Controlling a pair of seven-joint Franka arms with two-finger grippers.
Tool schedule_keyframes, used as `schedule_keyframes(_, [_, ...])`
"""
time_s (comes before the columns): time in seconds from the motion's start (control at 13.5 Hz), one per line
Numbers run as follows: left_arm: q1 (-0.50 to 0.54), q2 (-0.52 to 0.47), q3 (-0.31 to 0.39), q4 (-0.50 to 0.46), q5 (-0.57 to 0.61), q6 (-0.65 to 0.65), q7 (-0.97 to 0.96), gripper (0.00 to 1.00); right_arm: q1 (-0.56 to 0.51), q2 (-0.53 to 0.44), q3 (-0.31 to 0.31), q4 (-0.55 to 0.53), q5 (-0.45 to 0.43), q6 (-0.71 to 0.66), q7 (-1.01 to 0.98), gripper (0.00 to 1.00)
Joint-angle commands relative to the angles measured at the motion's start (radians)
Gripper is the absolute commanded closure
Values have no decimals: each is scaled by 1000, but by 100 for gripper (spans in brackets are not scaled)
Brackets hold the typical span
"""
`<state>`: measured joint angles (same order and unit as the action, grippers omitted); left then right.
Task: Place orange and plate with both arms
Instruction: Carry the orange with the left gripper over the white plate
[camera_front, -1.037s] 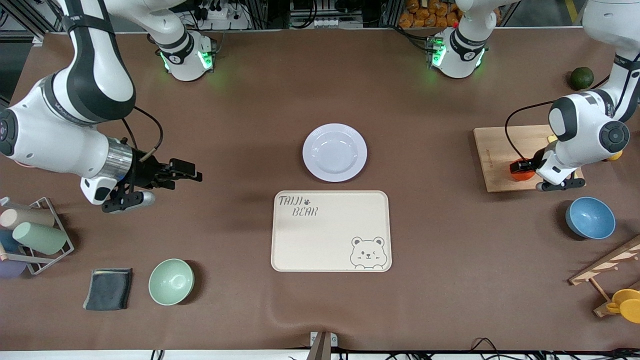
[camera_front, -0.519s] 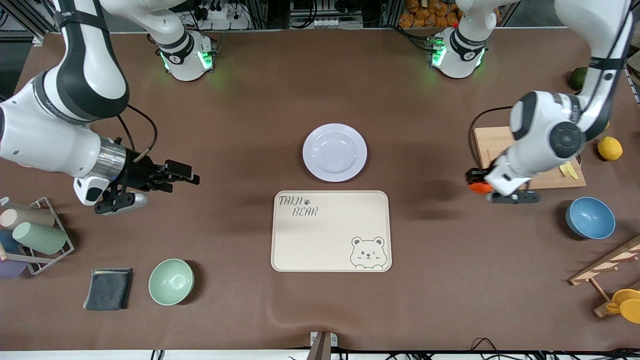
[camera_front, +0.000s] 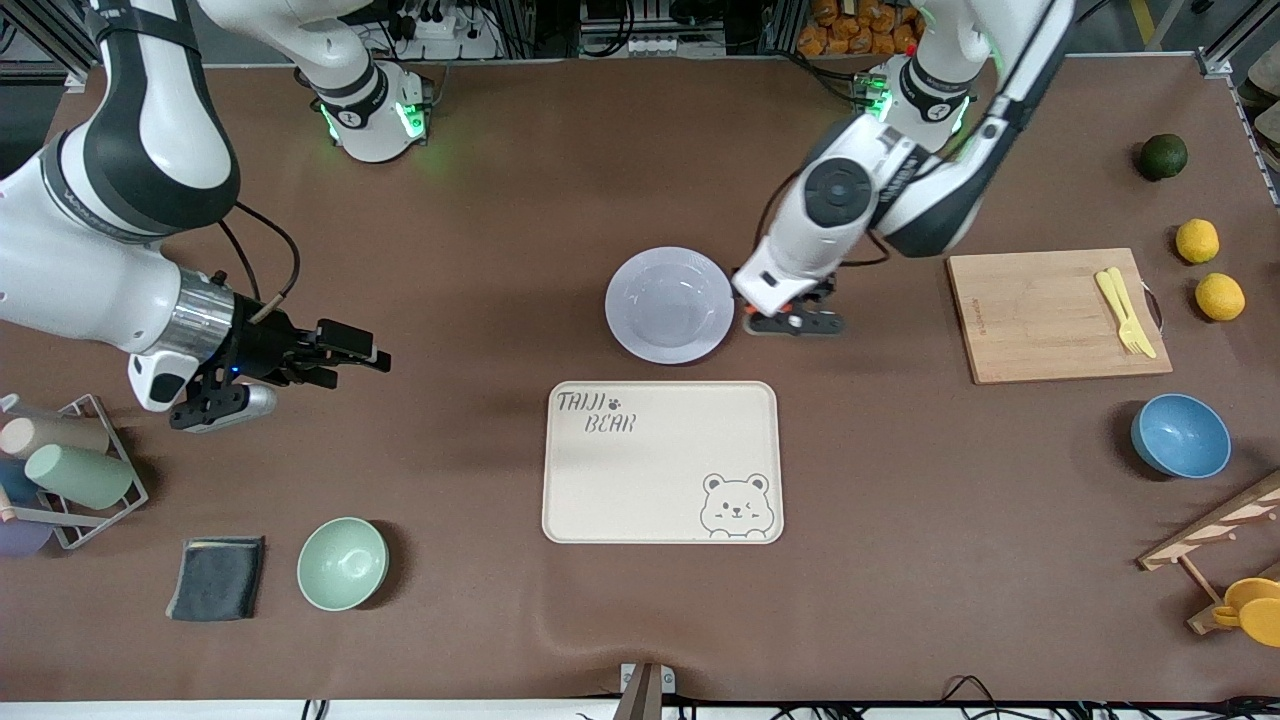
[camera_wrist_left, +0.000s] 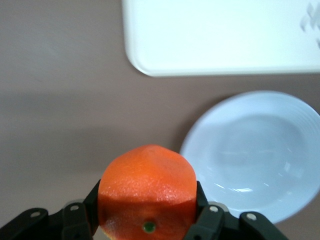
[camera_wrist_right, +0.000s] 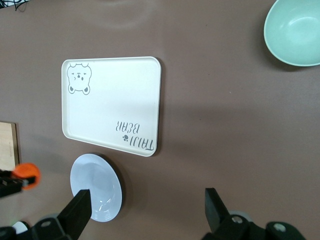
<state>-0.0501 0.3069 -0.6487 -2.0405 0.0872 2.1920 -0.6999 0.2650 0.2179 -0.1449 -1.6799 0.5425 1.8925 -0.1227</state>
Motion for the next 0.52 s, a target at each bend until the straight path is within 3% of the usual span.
schedule_keyframes(0.0, [-85, 150, 11, 124, 23, -3, -96, 94, -10, -9, 5, 8, 19, -24, 0, 0])
schedule_keyframes(0.44, [-237, 415, 21, 328, 205, -3, -343, 89, -16, -2, 5, 3, 17, -47, -2, 0])
